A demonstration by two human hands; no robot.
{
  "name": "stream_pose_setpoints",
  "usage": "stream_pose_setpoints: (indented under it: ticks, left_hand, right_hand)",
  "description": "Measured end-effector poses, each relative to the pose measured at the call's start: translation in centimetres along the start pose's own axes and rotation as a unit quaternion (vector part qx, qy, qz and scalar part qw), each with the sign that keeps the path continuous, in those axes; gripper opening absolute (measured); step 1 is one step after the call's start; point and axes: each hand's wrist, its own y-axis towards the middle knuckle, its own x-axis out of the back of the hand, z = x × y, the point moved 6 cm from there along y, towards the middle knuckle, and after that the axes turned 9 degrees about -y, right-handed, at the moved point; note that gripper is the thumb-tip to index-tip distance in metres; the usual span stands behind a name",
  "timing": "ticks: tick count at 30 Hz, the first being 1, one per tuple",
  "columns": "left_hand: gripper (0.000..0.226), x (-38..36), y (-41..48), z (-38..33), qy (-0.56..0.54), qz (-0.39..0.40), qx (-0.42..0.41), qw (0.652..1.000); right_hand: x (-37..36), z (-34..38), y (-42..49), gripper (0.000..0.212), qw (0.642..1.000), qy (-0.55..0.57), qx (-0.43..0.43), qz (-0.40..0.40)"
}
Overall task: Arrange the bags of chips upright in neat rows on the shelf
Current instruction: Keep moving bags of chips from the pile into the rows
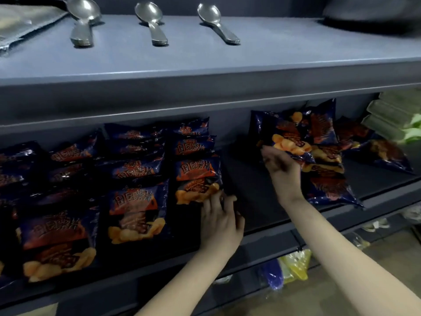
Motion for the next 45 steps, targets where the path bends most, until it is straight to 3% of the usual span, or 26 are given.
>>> stream_pose_setpoints:
  ticks: [6,12,16,19,23,28,31,34,37,45]
  left_hand:
    - [0.039,-3.0,2.6,-4.0,-0.01,-0.011,-0.011,1.0]
    - [0.048,-4.9,7.5,-8.4,-0.037,-0.047,-0.01,0.998]
    - [0.056,-4.7,11.8,-10.3,-0.072,-0.101,-0.021,0.992]
    - [0.069,-5.7,15.0,-10.6,-0.104,-0.089,0.02,0.99]
    - [0.071,-7.6,16.6,-9.9,-0.158,-0.052,0.107,0.98]
    - [0.058,-6.6,14.8,-11.1,-0.177,-0.113,0.085,0.974]
    - [0.059,-4.7,13.3,-11.7,-0.202,-0.152,0.085,0.964]
    - [0.063,-2.6,11.5,-11.3,-0.197,-0.18,0.084,0.96]
    - [0.069,-0.6,9.2,-9.6,-0.182,-0.203,0.104,0.956]
    - [0.085,5.1,2.3,-2.8,-0.138,-0.22,0.207,0.943]
  right_hand:
    - [6.9,-0.3,3.4,0.028,0.998,0.001,0.033,-0.051]
    - [11.0,-1.6,5.1,0.034,0.998,-0.027,0.054,-0.014]
    - [12.2,-3.4,6.3,0.04,0.991,-0.114,0.068,0.002]
    - [11.8,-5.5,7.4,0.045,0.987,-0.151,0.033,0.036]
    - [10.8,-7.7,7.5,0.048,0.99,-0.096,-0.033,0.094]
    - [12.0,-6.4,7.5,0.024,0.999,-0.035,-0.002,0.035]
    - [11.9,-4.8,7.1,0.02,0.999,0.026,0.02,0.018]
    - [10.2,-3.3,6.7,0.041,0.995,0.094,-0.008,0.037]
    - [6.9,-2.0,5.6,0.066,0.984,0.125,-0.03,0.124]
    - [-3.6,0.6,-1.0,0.083,0.961,0.07,0.016,0.269]
